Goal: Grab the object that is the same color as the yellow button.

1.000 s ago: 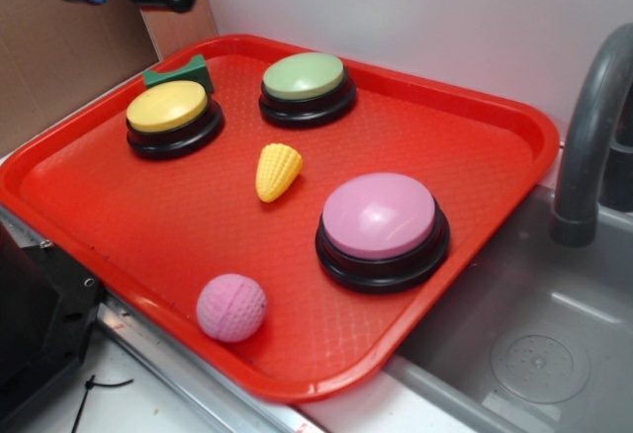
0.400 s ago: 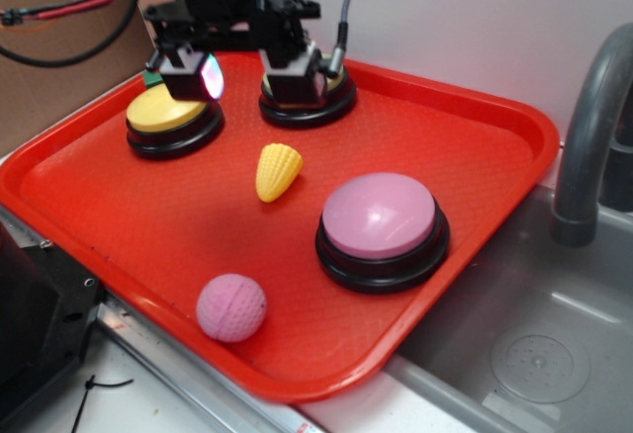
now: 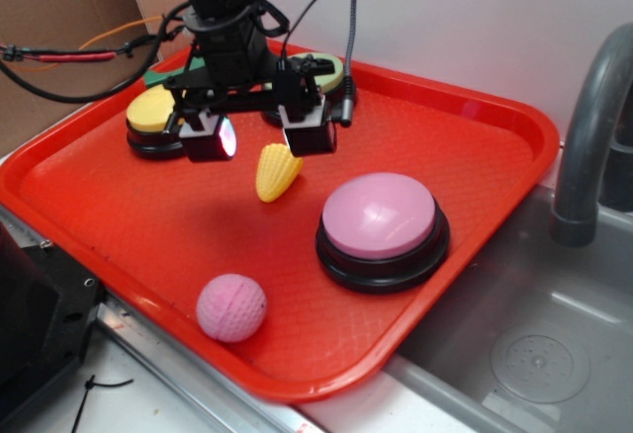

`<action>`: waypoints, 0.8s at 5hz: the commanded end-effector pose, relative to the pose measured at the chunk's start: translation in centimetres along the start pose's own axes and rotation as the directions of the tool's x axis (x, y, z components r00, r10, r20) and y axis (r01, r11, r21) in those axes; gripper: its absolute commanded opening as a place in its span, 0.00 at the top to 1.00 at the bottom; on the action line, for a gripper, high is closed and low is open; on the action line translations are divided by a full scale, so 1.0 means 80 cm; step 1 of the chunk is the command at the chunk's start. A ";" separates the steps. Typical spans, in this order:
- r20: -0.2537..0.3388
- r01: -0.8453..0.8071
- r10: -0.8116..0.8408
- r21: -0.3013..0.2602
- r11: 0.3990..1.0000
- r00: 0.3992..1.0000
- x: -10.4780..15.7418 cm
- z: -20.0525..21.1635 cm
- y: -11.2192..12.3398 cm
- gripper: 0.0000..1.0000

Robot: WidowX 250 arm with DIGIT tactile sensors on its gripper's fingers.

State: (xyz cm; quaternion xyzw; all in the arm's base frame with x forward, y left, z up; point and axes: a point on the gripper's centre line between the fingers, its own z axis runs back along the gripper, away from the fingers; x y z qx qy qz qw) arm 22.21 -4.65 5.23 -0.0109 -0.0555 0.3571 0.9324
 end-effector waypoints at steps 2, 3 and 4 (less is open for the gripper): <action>-0.016 -0.011 0.011 -0.013 1.000 1.000 0.015 -0.029 0.001 0.00; -0.027 -0.039 0.039 -0.015 0.999 0.999 0.017 -0.034 0.004 0.09; -0.013 -0.034 0.034 -0.015 0.999 0.999 0.017 -0.032 0.004 1.00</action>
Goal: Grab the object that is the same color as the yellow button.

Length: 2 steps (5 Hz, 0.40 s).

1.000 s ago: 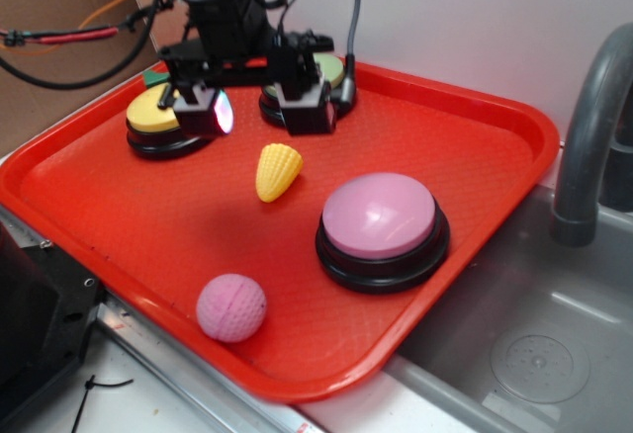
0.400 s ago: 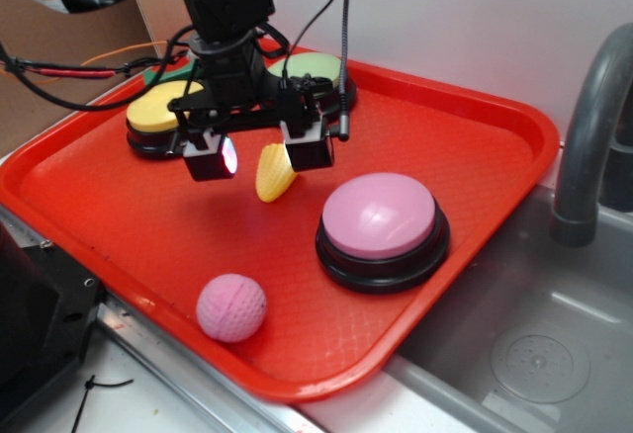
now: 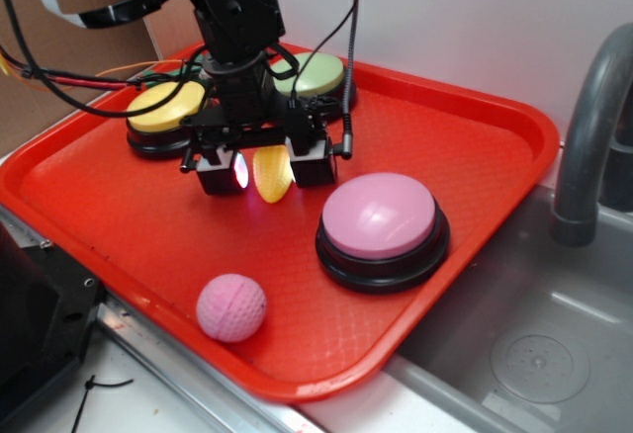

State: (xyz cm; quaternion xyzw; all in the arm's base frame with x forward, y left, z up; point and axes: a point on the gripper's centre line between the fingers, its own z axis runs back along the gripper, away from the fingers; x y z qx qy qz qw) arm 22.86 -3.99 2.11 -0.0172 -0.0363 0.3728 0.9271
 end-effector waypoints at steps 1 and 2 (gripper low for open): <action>0.064 0.126 -0.125 -0.026 0.992 0.990 0.013 0.031 -0.004 1.00; 0.117 0.348 -0.348 0.021 0.937 0.930 0.020 0.091 -0.011 1.00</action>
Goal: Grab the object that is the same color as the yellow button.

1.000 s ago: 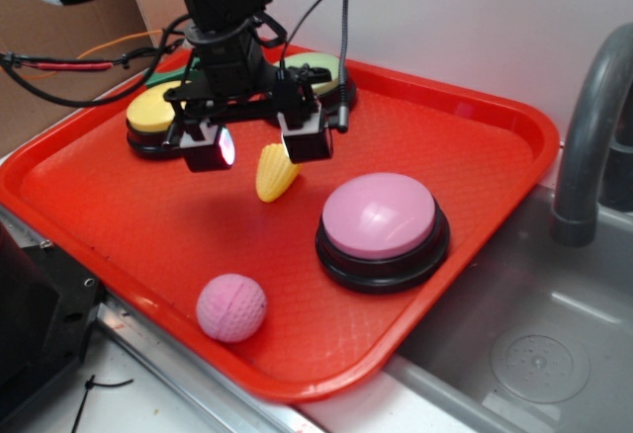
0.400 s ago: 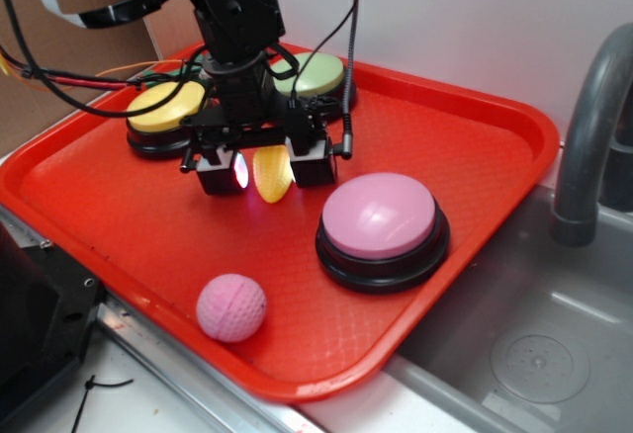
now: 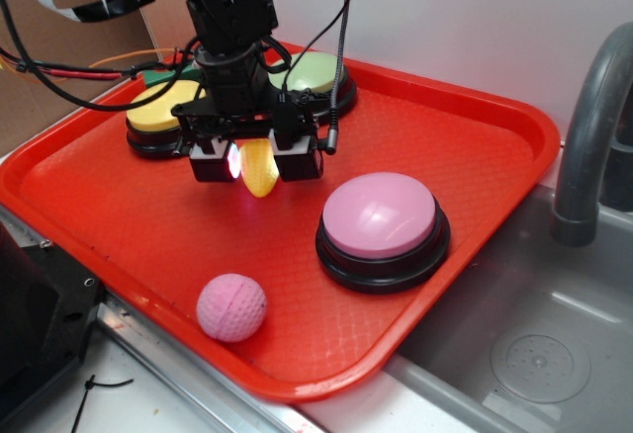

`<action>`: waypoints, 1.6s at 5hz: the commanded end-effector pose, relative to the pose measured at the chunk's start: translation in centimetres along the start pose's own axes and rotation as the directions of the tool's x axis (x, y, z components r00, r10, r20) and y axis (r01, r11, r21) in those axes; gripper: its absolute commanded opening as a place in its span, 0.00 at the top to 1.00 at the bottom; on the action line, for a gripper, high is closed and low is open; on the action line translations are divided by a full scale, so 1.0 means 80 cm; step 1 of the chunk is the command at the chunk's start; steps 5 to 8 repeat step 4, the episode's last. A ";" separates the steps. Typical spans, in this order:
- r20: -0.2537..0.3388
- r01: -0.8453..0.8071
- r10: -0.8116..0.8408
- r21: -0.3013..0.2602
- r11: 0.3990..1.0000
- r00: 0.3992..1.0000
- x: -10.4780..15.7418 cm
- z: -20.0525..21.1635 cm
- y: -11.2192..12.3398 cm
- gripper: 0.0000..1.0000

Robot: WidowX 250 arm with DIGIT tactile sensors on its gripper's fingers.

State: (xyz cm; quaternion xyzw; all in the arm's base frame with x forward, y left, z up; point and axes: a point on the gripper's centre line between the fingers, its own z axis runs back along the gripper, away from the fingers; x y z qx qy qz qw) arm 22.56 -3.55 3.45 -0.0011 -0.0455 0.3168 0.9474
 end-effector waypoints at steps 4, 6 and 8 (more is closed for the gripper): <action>0.097 0.509 -0.501 -0.097 0.855 0.860 0.028 0.203 0.015 1.00; 0.097 0.509 -0.501 -0.097 0.855 0.860 0.028 0.203 0.015 1.00; 0.097 0.509 -0.501 -0.097 0.855 0.860 0.028 0.203 0.015 1.00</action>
